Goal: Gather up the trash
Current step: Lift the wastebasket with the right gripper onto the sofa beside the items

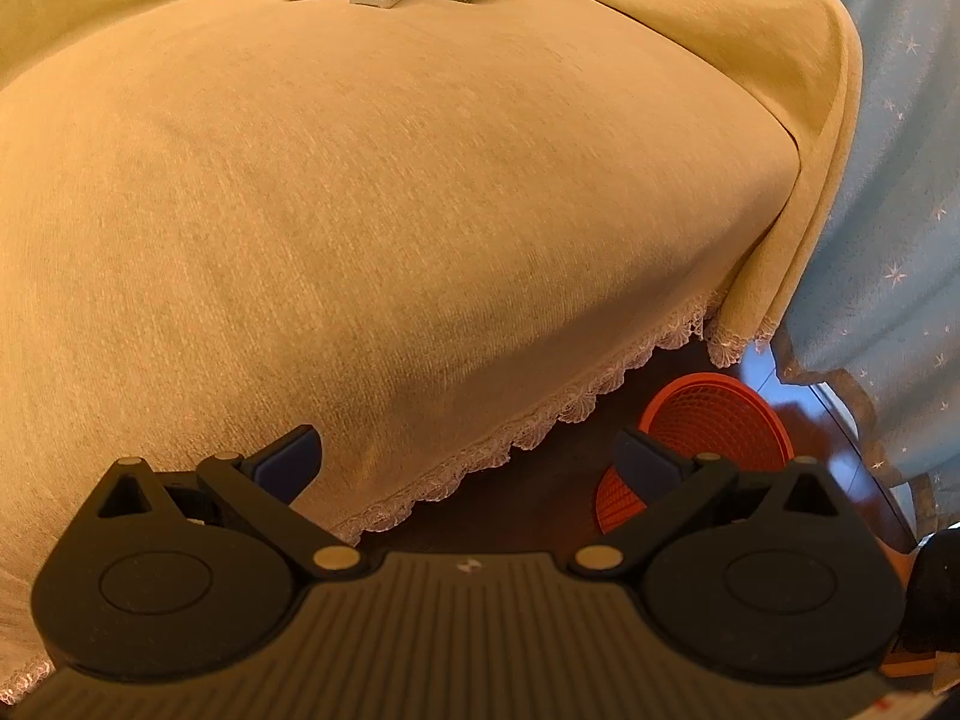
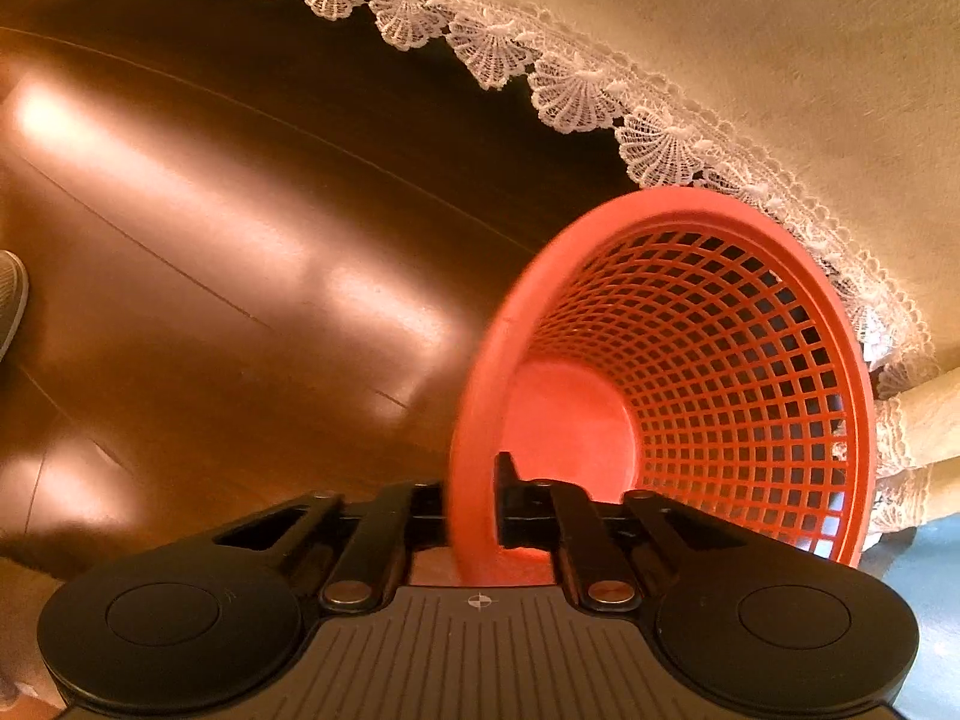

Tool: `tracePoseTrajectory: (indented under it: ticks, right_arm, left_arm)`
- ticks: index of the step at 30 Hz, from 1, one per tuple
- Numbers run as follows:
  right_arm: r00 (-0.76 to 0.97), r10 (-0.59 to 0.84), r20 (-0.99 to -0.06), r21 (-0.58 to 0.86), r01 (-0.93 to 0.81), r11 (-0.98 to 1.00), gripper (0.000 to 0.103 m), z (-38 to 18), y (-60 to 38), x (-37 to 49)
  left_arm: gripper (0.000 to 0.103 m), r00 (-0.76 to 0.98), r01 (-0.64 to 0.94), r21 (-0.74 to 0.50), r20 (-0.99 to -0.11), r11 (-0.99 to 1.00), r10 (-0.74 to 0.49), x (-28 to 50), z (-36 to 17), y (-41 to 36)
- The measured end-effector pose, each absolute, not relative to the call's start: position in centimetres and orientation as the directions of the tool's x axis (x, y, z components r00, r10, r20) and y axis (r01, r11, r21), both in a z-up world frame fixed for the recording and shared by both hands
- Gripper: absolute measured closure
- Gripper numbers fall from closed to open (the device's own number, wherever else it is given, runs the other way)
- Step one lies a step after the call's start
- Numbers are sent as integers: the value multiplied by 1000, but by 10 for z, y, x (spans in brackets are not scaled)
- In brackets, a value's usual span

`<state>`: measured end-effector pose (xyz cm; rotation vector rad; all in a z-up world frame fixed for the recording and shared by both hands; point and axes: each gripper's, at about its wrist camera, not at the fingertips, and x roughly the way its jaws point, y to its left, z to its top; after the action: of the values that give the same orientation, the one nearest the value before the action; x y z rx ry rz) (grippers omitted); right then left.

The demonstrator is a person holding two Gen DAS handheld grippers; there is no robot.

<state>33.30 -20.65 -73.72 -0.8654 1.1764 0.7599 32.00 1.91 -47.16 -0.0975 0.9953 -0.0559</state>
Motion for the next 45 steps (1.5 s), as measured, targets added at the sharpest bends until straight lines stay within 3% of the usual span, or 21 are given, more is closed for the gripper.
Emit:
tracePoseTrajectory:
  ticks: [8, 15, 32, 38, 45]
  right_arm:
    - [218, 50, -975, -168, -860, 482, 100, -701, -206, 331]
    - [209, 23, -978, -173, -863, 475, 100, -613, -204, 320]
    - [270, -15, -963, -246, -848, 469, 100, -306, -163, 298]
    - [297, -11, -955, -263, -828, 495, 100, -231, -141, 301]
    - [325, -7, -946, -285, -821, 495, 100, -191, -122, 313]
  left_arm:
    - [1, 547, -6, -100, -833, 995, -81, 319, -456, 19]
    - [1, 542, -23, -117, -836, 993, -86, 315, -414, 18]
    - [1, 570, -23, -168, -812, 985, -125, 293, -173, 62]
    - [1, 573, -15, -170, -809, 985, -131, 286, -105, 96]
    - [1, 592, -1, -165, -795, 986, -132, 289, -60, 126]
